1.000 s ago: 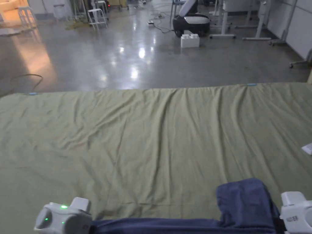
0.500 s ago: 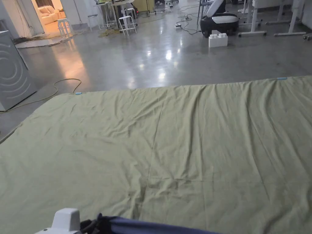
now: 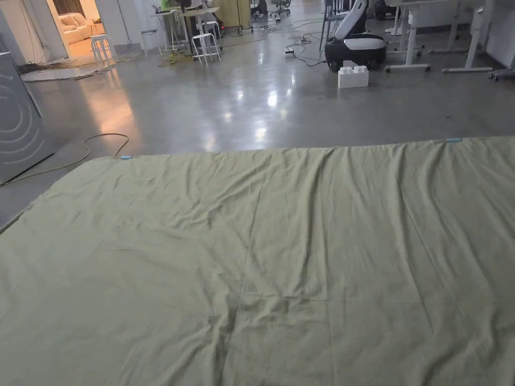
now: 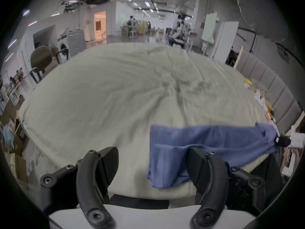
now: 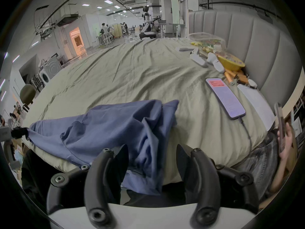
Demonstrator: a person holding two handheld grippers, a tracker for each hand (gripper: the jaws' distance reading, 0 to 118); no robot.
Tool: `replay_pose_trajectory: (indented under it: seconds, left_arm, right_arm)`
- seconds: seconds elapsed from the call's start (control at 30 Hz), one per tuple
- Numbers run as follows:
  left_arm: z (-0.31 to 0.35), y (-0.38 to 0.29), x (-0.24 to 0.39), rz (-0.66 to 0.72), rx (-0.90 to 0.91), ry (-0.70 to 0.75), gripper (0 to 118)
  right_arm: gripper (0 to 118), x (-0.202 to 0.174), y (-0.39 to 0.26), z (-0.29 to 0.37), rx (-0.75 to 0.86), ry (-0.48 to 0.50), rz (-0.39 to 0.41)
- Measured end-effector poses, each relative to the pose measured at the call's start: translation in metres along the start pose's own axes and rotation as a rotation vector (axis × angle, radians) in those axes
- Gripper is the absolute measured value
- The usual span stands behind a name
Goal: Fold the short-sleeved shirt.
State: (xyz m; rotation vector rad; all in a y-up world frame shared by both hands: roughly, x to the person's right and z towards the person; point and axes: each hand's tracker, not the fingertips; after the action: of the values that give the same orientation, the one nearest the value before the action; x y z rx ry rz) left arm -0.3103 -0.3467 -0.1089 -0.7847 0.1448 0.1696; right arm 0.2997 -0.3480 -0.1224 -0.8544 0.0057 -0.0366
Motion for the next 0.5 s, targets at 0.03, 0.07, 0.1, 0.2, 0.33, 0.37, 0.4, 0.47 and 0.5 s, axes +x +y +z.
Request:
replay_pose_trajectory:
  seconds: [0.03,0.07,0.1,0.2,0.33,0.37,0.4,0.47,0.5]
  left_arm:
    - [0.013,0.008,-0.002,0.014,0.056,-0.004,84]
    - [0.034,0.016,-0.002,0.012,0.104,0.009,84]
    - [0.049,0.024,0.003,0.002,0.148,0.041,84]
    - [0.103,0.047,0.022,-0.037,0.343,0.084,85]
    - [0.162,0.066,0.059,-0.094,0.556,0.033,84]
    - [0.173,0.067,0.07,-0.134,0.607,0.036,84]
    - [0.181,0.069,0.078,-0.166,0.648,0.041,84]
    - [0.193,0.068,0.096,-0.218,0.72,0.035,84]
    - [0.197,0.069,0.104,-0.218,0.751,0.049,83]
  right_arm:
    - [62,0.006,-0.002,0.013,0.026,-0.018,0.001]
    - [62,0.006,0.004,0.023,0.027,-0.05,-0.007]
    - [62,0.006,0.01,0.033,0.033,-0.076,-0.021]
    - [62,0.001,0.025,0.072,0.216,-0.079,-0.112]
    - [62,-0.012,0.05,0.103,0.413,0.053,-0.143]
    - [62,-0.018,0.056,0.11,0.453,0.076,-0.127]
    - [62,-0.027,0.061,0.118,0.495,0.087,-0.106]
    - [62,-0.042,0.071,0.13,0.558,0.123,-0.058]
    - [62,-0.046,0.073,0.134,0.59,0.138,-0.047]
